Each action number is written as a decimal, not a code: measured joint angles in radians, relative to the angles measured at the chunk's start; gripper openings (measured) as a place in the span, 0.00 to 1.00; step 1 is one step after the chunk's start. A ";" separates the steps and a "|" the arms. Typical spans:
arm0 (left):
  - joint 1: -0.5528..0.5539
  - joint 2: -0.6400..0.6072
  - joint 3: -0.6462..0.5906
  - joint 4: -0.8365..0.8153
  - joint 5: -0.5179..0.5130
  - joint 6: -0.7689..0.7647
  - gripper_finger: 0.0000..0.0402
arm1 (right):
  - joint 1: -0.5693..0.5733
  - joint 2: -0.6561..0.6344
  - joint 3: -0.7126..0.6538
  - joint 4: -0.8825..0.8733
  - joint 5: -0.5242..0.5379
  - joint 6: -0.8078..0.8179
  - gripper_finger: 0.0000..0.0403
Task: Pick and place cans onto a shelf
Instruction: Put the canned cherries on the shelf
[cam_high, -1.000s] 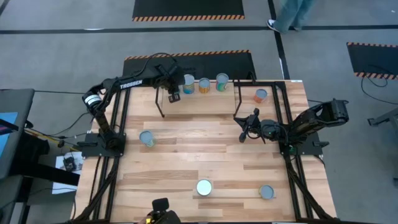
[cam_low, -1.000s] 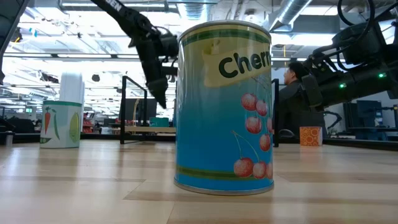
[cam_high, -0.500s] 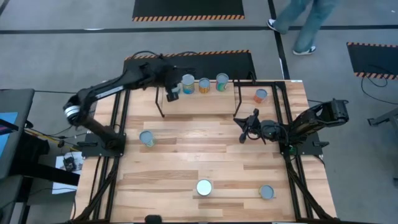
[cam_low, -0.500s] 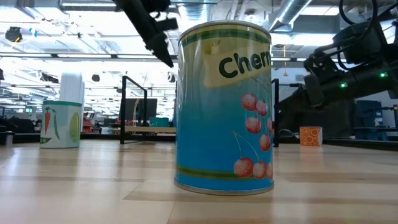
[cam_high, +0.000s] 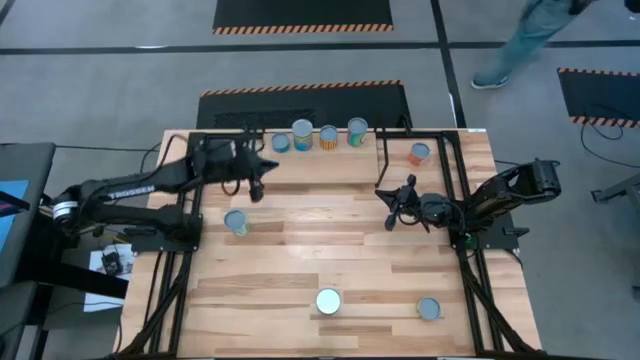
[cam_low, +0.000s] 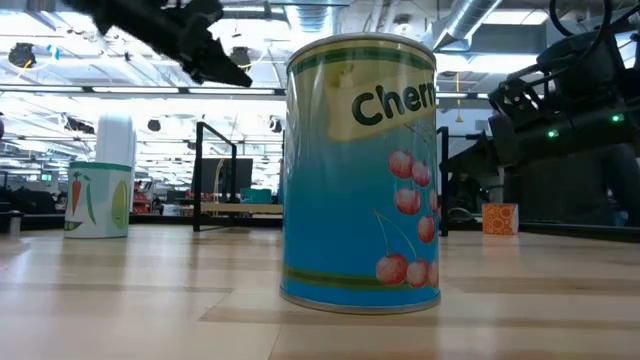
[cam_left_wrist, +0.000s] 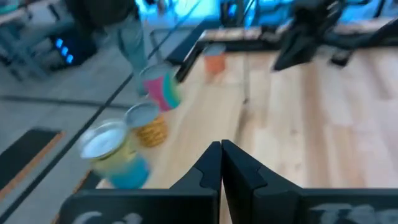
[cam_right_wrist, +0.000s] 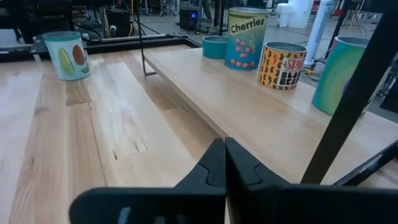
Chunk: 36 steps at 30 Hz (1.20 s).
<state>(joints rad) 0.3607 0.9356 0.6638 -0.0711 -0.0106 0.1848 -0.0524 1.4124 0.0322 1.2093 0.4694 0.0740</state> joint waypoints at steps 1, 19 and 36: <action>-0.016 -0.019 -0.040 0.050 0.002 -0.009 0.00 | 0.000 0.000 0.000 0.003 -0.001 -0.004 0.02; -0.069 -0.066 -0.425 0.561 0.058 0.012 0.00 | 0.106 0.000 0.349 -0.357 -0.109 -0.121 0.02; -0.069 -0.066 -0.426 0.564 0.057 -0.016 0.00 | 0.311 0.000 0.690 -0.768 -0.106 -0.162 0.02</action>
<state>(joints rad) 0.2913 0.8692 0.2382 0.4927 0.0468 0.1685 0.2581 1.4128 0.7224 0.4412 0.3637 -0.0883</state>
